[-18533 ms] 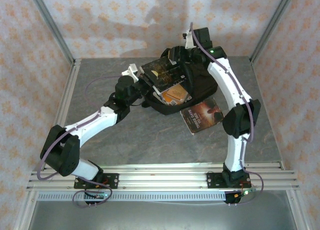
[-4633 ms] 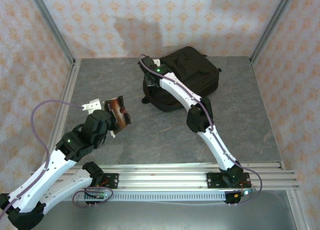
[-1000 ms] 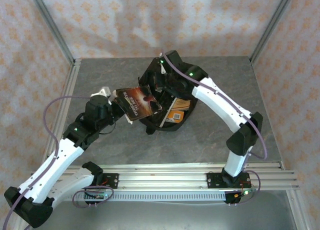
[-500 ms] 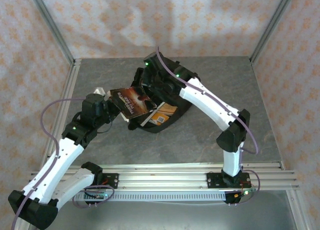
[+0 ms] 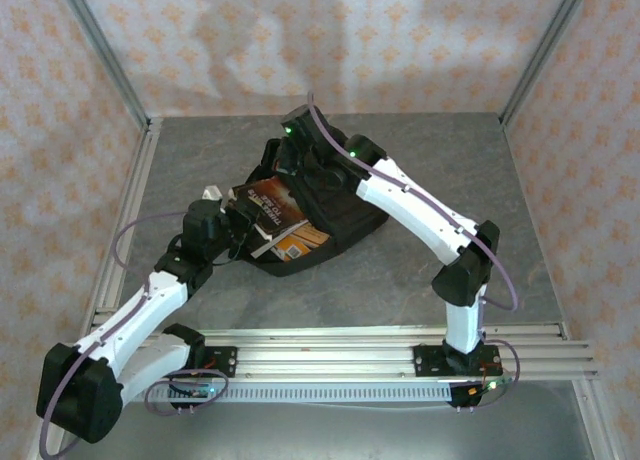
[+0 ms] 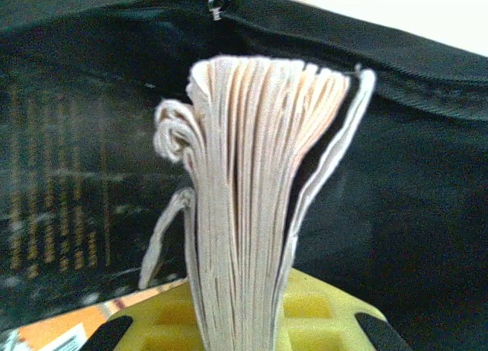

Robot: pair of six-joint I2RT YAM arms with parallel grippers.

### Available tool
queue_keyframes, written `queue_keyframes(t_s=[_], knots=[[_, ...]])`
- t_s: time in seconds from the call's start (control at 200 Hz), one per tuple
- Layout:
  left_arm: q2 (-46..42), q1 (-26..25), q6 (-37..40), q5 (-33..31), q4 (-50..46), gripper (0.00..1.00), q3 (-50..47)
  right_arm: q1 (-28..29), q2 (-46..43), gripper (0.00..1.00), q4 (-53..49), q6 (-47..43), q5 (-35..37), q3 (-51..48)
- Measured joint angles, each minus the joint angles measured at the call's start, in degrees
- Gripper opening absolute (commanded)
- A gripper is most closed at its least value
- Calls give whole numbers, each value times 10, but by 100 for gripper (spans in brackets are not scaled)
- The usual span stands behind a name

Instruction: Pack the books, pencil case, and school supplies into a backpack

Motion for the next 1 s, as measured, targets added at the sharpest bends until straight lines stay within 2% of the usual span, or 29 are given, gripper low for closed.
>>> queue_keyframes(t_s=[0.32, 0.45, 0.535, 0.641, 0.716, 0.821, 1.001], knots=[[138, -3, -13, 13, 158, 0, -26, 0, -3, 0, 10, -9, -1, -9], [205, -29, -6, 16, 188, 2, 11, 0, -3, 0, 13, -10, -5, -9], [249, -53, 5, 12, 185, 13, 57, 0, -3, 0, 18, -10, -10, -12], [287, -68, 13, 14, 185, 44, 92, 0, -3, 0, 28, -6, -11, -22], [305, -73, 16, 16, 176, 57, 101, 0, -3, 0, 33, -6, -8, -33], [297, -76, 30, 15, 127, 66, 101, 0, -4, 0, 46, -6, 1, -50], [212, -74, 68, 8, 9, 71, 101, -5, -21, 0, 79, -6, 5, -97]])
